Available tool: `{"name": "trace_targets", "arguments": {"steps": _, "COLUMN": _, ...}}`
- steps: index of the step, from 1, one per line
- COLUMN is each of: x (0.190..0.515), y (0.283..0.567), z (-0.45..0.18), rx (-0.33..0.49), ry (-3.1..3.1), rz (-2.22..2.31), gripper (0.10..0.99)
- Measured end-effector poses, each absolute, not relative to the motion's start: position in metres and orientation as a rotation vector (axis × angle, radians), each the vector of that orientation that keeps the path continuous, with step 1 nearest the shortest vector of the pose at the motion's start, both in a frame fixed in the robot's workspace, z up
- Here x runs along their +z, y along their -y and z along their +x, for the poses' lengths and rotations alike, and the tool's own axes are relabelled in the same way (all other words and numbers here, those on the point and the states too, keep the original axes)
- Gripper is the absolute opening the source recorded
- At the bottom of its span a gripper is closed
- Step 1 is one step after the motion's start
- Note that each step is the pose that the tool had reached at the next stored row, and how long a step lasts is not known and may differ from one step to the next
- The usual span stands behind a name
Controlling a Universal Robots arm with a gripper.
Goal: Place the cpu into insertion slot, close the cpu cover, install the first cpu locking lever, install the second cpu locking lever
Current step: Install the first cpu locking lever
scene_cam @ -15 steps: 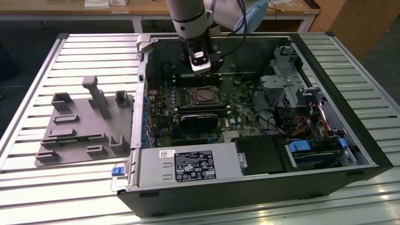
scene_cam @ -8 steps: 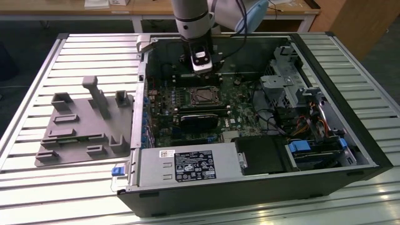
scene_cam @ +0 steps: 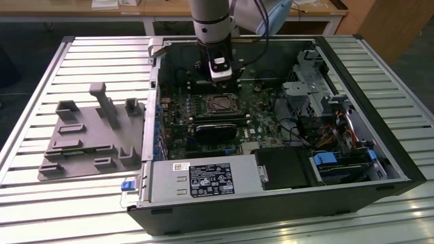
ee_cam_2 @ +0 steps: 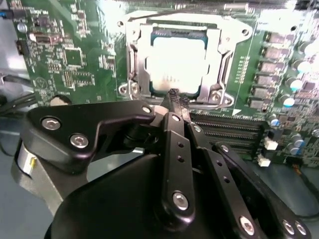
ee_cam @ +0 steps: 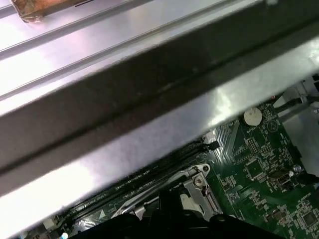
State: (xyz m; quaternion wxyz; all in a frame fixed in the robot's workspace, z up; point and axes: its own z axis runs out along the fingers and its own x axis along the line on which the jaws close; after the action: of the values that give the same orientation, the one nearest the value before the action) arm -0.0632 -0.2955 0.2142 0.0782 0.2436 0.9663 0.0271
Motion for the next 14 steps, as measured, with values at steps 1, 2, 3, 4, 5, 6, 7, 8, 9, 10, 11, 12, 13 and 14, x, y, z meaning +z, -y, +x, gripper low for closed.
{"name": "trace_targets", "arguments": {"steps": 1, "x": 0.214, "y": 0.297, "z": -0.063, "rx": 0.080, "ry": -2.894, "rz": 0.730, "gripper": 0.102}}
{"name": "trace_targets", "arguments": {"steps": 2, "x": 0.214, "y": 0.299, "z": -0.063, "rx": 0.079, "ry": -2.894, "rz": 0.730, "gripper": 0.102}}
{"name": "trace_targets", "arguments": {"steps": 3, "x": 0.214, "y": 0.301, "z": -0.063, "rx": 0.078, "ry": -2.894, "rz": 0.730, "gripper": 0.102}}
{"name": "trace_targets", "arguments": {"steps": 4, "x": 0.214, "y": 0.303, "z": -0.063, "rx": 0.078, "ry": -2.895, "rz": 0.731, "gripper": 0.102}}
{"name": "trace_targets", "arguments": {"steps": 5, "x": 0.214, "y": 0.306, "z": -0.063, "rx": 0.077, "ry": -2.895, "rz": 0.731, "gripper": 0.102}}
{"name": "trace_targets", "arguments": {"steps": 6, "x": 0.214, "y": 0.308, "z": -0.063, "rx": 0.076, "ry": -2.895, "rz": 0.731, "gripper": 0.102}}
{"name": "trace_targets", "arguments": {"steps": 7, "x": 0.214, "y": 0.310, "z": -0.063, "rx": 0.075, "ry": -2.895, "rz": 0.731, "gripper": 0.102}}
{"name": "trace_targets", "arguments": {"steps": 8, "x": 0.214, "y": 0.312, "z": -0.063, "rx": 0.074, "ry": -2.895, "rz": 0.731, "gripper": 0.102}}
{"name": "trace_targets", "arguments": {"steps": 9, "x": 0.214, "y": 0.314, "z": -0.063, "rx": 0.073, "ry": -2.895, "rz": 0.731, "gripper": 0.102}}
{"name": "trace_targets", "arguments": {"steps": 10, "x": 0.214, "y": 0.316, "z": -0.063, "rx": 0.072, "ry": -2.895, "rz": 0.731, "gripper": 0.102}}
{"name": "trace_targets", "arguments": {"steps": 11, "x": 0.214, "y": 0.318, "z": -0.063, "rx": 0.070, "ry": -2.895, "rz": 0.731, "gripper": 0.102}}
{"name": "trace_targets", "arguments": {"steps": 12, "x": 0.214, "y": 0.319, "z": -0.063, "rx": 0.068, "ry": -2.895, "rz": 0.731, "gripper": 0.102}}
{"name": "trace_targets", "arguments": {"steps": 13, "x": 0.214, "y": 0.319, "z": -0.063, "rx": 0.065, "ry": -2.894, "rz": 0.731, "gripper": 0.102}}
{"name": "trace_targets", "arguments": {"steps": 14, "x": 0.214, "y": 0.320, "z": -0.063, "rx": 0.064, "ry": -2.894, "rz": 0.731, "gripper": 0.102}}
